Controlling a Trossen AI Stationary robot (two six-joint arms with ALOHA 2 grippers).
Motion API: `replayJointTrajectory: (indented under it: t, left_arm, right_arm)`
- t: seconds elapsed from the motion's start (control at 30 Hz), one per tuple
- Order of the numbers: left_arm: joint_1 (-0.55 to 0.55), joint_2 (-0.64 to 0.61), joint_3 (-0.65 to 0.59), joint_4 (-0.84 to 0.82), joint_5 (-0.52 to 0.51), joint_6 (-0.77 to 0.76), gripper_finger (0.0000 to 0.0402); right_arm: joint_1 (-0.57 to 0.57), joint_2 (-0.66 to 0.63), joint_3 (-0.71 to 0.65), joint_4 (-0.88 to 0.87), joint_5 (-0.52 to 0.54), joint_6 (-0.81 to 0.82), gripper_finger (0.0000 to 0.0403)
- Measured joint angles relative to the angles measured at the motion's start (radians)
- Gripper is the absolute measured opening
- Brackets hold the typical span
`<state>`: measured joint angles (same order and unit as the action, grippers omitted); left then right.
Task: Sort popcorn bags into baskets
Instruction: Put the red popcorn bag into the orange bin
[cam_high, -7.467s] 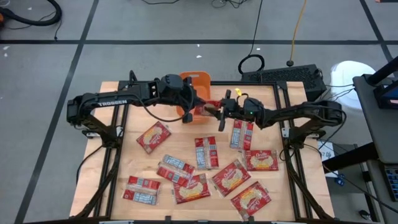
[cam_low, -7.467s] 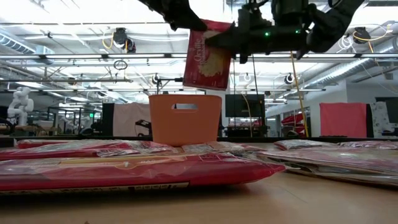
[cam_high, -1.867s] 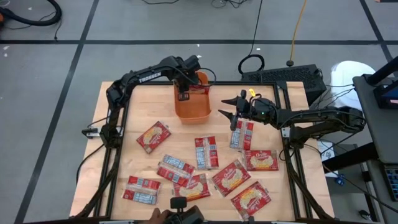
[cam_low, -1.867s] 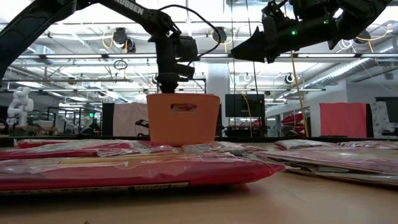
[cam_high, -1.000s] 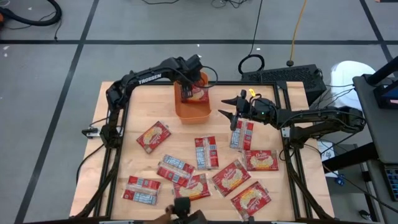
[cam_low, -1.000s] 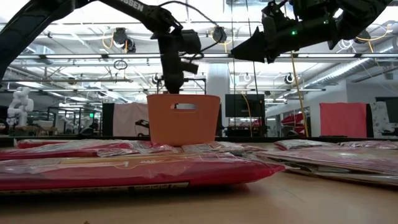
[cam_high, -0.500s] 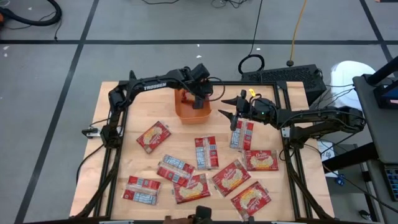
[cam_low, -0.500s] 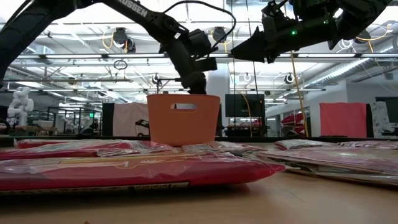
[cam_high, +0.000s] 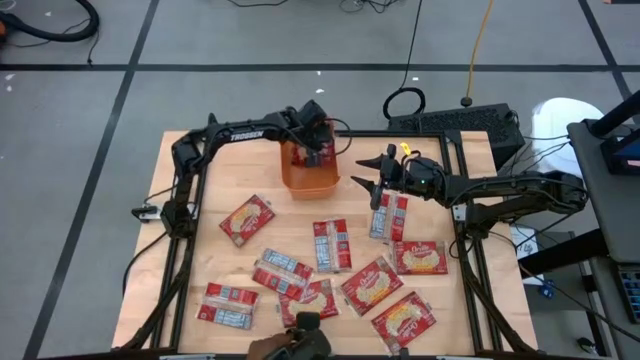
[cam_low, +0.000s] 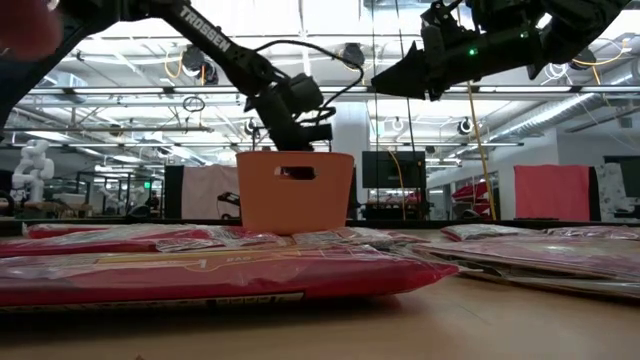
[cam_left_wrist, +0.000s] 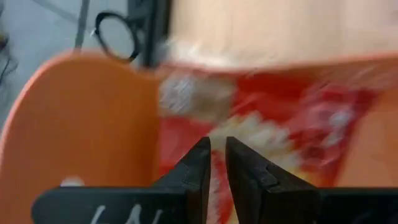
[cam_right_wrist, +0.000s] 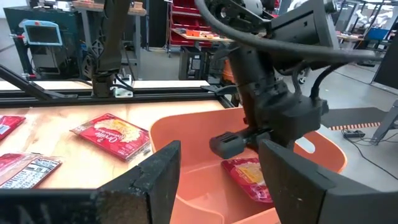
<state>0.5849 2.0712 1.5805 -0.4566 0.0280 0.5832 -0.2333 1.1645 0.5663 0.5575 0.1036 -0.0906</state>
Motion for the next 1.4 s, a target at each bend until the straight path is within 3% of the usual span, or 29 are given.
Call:
replayJointTrajectory:
  t: [0.23, 0.4, 0.63, 0.97, 1.07, 1.13, 1.3, 1.4]
  left_arm:
    - [0.032, -0.012, -0.002, -0.041, -0.122, -0.054, 0.0051]
    - [0.007, -0.045, -0.001, -0.001, 0.087, -0.001, 0.0051]
    - [-0.024, 0.003, -0.001, 0.067, 0.142, 0.088, 0.0051]
    - [0.014, 0.019, -0.001, 0.040, -0.071, 0.037, 0.0051]
    - [0.032, 0.019, -0.001, 0.026, -0.081, 0.033, 0.0051]
    - [0.035, 0.019, -0.001, 0.025, -0.055, 0.027, 0.0051]
    - [0.005, 0.012, -0.001, 0.019, 0.184, 0.062, 0.0051]
    - [-0.019, 0.012, -0.001, -0.035, 0.207, 0.096, 0.0051]
  right_arm:
    - [0.000, 0.000, 0.000, 0.000, 0.000, 0.000, 0.0210]
    - [0.000, 0.000, 0.000, 0.000, 0.000, 0.000, 0.0210]
    - [0.000, 0.000, 0.000, 0.000, 0.000, 0.000, 0.0210]
    - [0.000, 0.000, 0.000, 0.000, 0.000, 0.000, 0.0210]
    - [0.000, 0.000, 0.000, 0.000, 0.000, 0.000, 0.0210]
    - [0.000, 0.000, 0.000, -0.001, 0.000, -0.001, 0.0210]
    - [0.000, 0.000, 0.000, -0.001, 0.000, -0.003, 0.0210]
    - [0.000, 0.000, 0.000, -0.005, 0.000, -0.004, 0.0210]
